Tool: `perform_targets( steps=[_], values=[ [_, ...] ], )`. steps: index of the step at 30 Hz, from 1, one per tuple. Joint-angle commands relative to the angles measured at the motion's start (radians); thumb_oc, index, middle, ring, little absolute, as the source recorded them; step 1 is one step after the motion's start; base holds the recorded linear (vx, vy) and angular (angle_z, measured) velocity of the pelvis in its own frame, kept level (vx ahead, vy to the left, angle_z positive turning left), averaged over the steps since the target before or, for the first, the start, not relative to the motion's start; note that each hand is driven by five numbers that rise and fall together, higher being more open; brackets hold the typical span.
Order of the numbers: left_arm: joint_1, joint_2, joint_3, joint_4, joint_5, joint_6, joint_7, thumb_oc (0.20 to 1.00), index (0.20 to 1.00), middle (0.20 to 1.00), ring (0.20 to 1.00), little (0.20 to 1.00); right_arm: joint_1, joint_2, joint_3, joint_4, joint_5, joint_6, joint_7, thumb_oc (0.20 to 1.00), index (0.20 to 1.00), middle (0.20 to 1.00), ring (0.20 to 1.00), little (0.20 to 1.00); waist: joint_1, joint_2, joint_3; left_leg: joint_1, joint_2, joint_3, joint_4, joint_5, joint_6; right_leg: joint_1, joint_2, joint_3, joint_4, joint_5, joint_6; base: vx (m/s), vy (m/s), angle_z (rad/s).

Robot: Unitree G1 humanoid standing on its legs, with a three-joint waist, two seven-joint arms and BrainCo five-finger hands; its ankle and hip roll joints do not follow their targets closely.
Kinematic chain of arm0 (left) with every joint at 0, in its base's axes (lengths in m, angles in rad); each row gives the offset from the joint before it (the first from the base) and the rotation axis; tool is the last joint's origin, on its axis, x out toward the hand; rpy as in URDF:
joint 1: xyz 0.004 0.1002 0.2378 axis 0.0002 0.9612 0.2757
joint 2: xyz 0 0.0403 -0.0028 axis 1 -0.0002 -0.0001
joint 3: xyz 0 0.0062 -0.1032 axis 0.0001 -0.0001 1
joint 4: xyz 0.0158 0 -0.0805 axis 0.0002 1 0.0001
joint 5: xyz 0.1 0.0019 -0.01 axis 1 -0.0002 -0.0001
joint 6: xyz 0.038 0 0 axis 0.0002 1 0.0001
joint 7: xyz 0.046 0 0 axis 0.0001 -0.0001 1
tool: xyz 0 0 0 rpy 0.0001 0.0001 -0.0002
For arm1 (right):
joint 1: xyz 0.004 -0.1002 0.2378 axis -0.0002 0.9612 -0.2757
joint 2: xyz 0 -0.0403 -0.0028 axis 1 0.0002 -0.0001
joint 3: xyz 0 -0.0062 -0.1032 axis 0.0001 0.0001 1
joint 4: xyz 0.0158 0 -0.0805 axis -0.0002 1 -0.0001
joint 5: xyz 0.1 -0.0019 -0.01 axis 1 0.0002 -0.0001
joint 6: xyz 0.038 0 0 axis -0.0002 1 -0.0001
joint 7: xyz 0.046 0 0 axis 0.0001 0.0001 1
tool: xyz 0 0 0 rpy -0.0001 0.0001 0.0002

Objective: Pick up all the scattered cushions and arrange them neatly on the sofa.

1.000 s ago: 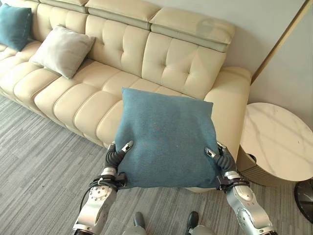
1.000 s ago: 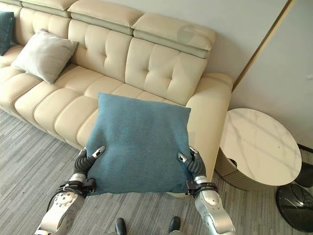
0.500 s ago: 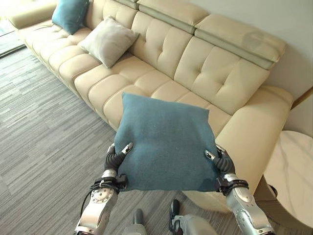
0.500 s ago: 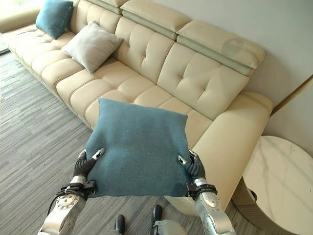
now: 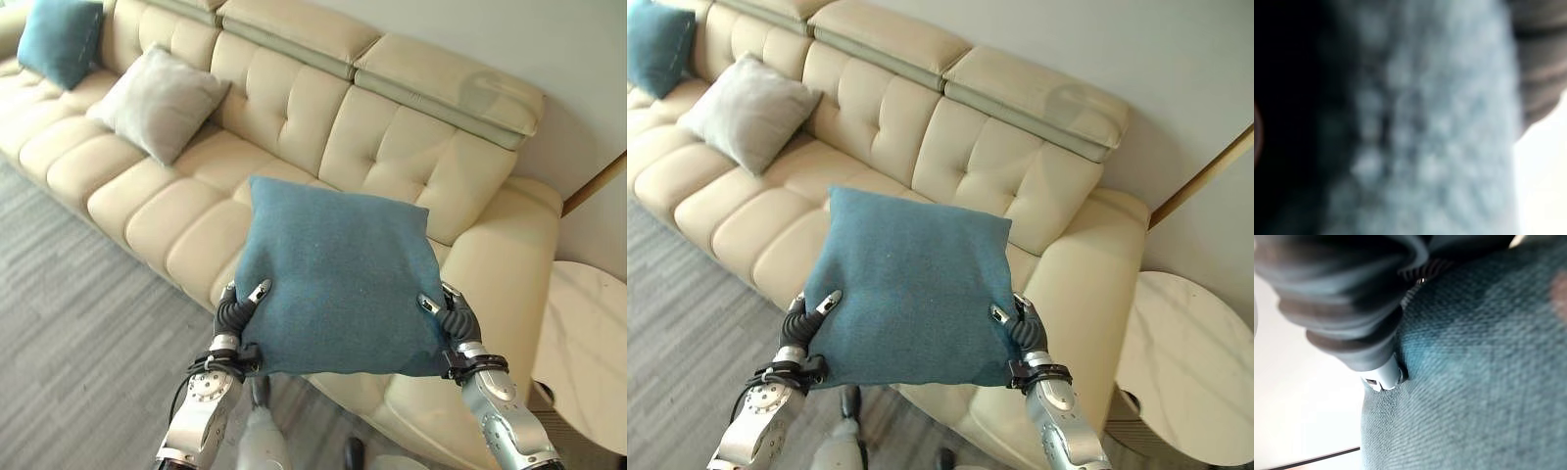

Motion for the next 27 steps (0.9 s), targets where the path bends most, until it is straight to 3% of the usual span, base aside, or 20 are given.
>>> perform_targets(
  steps=[1, 6, 9, 12, 13, 16, 17, 19, 20, 21, 25, 26, 27],
  values=[
    [-0.048, 0.038, 0.016, -0.114, 0.023, -0.114, -0.026, 0.200, 0.200, 0.200, 0.200, 0.200, -0.057, 0.031, -0.019, -0.106, -0.022, -0.090, 0.034, 0.200, 0.200, 0.200, 0.200, 0.200, 0.012, -0.015, -0.073, 0.092, 0.016, 0.013, -0.019, -0.097, -0.059, -0.064, -0.067, -0.020, 0.045, -0.066, 0.067, 0.25, 0.344, -0.20],
    [-0.068, 0.055, 0.006, -0.101, 0.022, -0.099, -0.016, 0.200, 0.200, 0.200, 0.200, 0.200, -0.069, 0.059, -0.017, -0.101, -0.042, -0.084, 0.024, 0.200, 0.200, 0.200, 0.200, 0.200, 0.009, -0.037, -0.079, 0.123, -0.035, 0.041, -0.005, -0.149, -0.006, -0.119, -0.109, 0.030, 0.143, -0.036, 0.098, 0.12, 0.200, -0.19],
    [-0.079, 0.061, 0.017, -0.100, 0.027, -0.103, -0.002, 0.200, 0.200, 0.200, 0.200, 0.200, -0.084, 0.074, -0.007, -0.103, -0.047, -0.084, 0.023, 0.200, 0.200, 0.200, 0.200, 0.200, 0.014, -0.033, -0.074, 0.136, -0.045, 0.077, -0.008, -0.165, 0.010, -0.164, -0.116, 0.030, 0.204, -0.019, 0.107, 0.03, 0.136, -0.37],
    [-0.069, 0.066, 0.036, -0.104, 0.017, -0.112, 0.006, 0.200, 0.200, 0.200, 0.200, 0.200, -0.106, 0.089, 0.020, -0.087, -0.043, -0.083, 0.021, 0.200, 0.200, 0.200, 0.200, 0.200, 0.026, -0.019, -0.069, 0.180, -0.045, 0.146, -0.022, -0.187, 0.013, -0.231, -0.102, -0.097, 0.223, -0.005, 0.098, 0.06, 0.098, -0.39],
    [-0.069, 0.066, 0.036, -0.104, 0.017, -0.112, 0.006, 0.200, 0.200, 0.200, 0.200, 0.200, -0.107, 0.088, 0.020, -0.087, -0.043, -0.083, 0.021, 0.200, 0.200, 0.200, 0.200, 0.200, 0.025, -0.018, -0.068, 0.180, -0.045, 0.145, -0.022, -0.187, 0.012, -0.230, -0.101, -0.098, 0.222, -0.004, 0.097, 0.02, 0.031, -0.75],
    [-0.068, 0.056, 0.041, -0.098, 0.012, -0.111, 0.017, 0.200, 0.200, 0.200, 0.200, 0.200, -0.118, 0.084, 0.037, -0.079, -0.048, -0.086, 0.020, 0.200, 0.200, 0.200, 0.200, 0.200, 0.022, -0.004, -0.052, 0.218, -0.052, 0.181, -0.020, -0.211, 0.007, -0.274, -0.072, -0.247, 0.208, -0.006, 0.068, 0.04, 0.017, -0.58],
    [-0.065, 0.050, 0.052, -0.105, 0.014, -0.113, 0.011, 0.200, 0.200, 0.200, 0.200, 0.200, -0.115, 0.080, 0.037, -0.086, -0.042, -0.084, 0.022, 0.200, 0.200, 0.200, 0.200, 0.200, 0.020, -0.007, -0.057, 0.229, -0.055, 0.201, -0.008, -0.212, 0.000, -0.231, -0.060, -0.293, 0.140, -0.015, 0.056, 0.07, -0.086, -0.21],
    [-0.059, 0.043, 0.052, -0.105, 0.016, -0.114, 0.009, 0.200, 0.200, 0.200, 0.200, 0.200, -0.111, 0.079, 0.042, -0.082, -0.042, -0.084, 0.026, 0.200, 0.200, 0.200, 0.200, 0.200, 0.020, -0.009, -0.060, 0.248, -0.052, 0.194, -0.002, -0.234, -0.009, -0.206, -0.048, -0.275, 0.124, -0.029, 0.056, 0.09, -0.089, -0.19],
    [-0.058, 0.038, 0.061, -0.106, 0.013, -0.121, 0.011, 0.200, 0.200, 0.200, 0.200, 0.200, -0.115, 0.072, 0.044, -0.079, -0.035, -0.090, 0.024, 0.200, 0.200, 0.200, 0.200, 0.200, 0.027, -0.012, -0.058, 0.235, -0.049, 0.212, 0.022, -0.221, -0.008, -0.201, -0.053, -0.291, 0.107, -0.008, 0.049, 0.13, -0.093, -0.24],
    [-0.048, 0.037, 0.064, -0.110, 0.007, -0.123, 0.007, 0.200, 0.200, 0.200, 0.200, 0.200, -0.113, 0.070, 0.045, -0.076, -0.032, -0.087, 0.025, 0.200, 0.200, 0.200, 0.200, 0.200, 0.027, -0.010, -0.062, 0.247, -0.045, 0.200, 0.037, -0.248, -0.018, -0.183, -0.045, -0.277, 0.095, -0.026, 0.047, 0.04, -0.191, -0.32],
    [-0.040, 0.029, 0.071, -0.112, -0.009, -0.126, 0.008, 0.200, 0.200, 0.200, 0.200, 0.200, -0.121, 0.045, 0.052, -0.078, -0.022, -0.085, 0.027, 0.200, 0.200, 0.200, 0.200, 0.200, 0.038, -0.015, -0.041, 0.189, -0.024, 0.178, 0.222, -0.263, -0.030, -0.146, -0.040, -0.273, 0.059, -0.018, 0.019, 0.02, -0.106, -0.19],
    [-0.043, 0.022, 0.074, -0.112, -0.013, -0.130, 0.020, 0.200, 0.200, 0.200, 0.200, 0.200, -0.129, 0.032, 0.059, -0.082, -0.020, -0.079, 0.028, 0.200, 0.200, 0.200, 0.200, 0.200, 0.049, -0.007, -0.029, 0.152, -0.027, 0.089, 0.247, -0.247, -0.045, -0.143, -0.034, -0.244, 0.060, -0.027, 0.011, 0.04, 0.035, -0.40],
    [-0.039, 0.015, 0.073, -0.112, -0.015, -0.129, 0.026, 0.200, 0.200, 0.200, 0.200, 0.200, -0.126, 0.025, 0.061, -0.081, -0.020, -0.073, 0.030, 0.200, 0.200, 0.200, 0.200, 0.200, 0.050, -0.004, -0.034, 0.137, -0.023, 0.023, 0.195, -0.244, -0.052, -0.138, -0.035, -0.224, 0.056, -0.030, 0.018, 0.05, 0.085, -0.48]
  ],
)
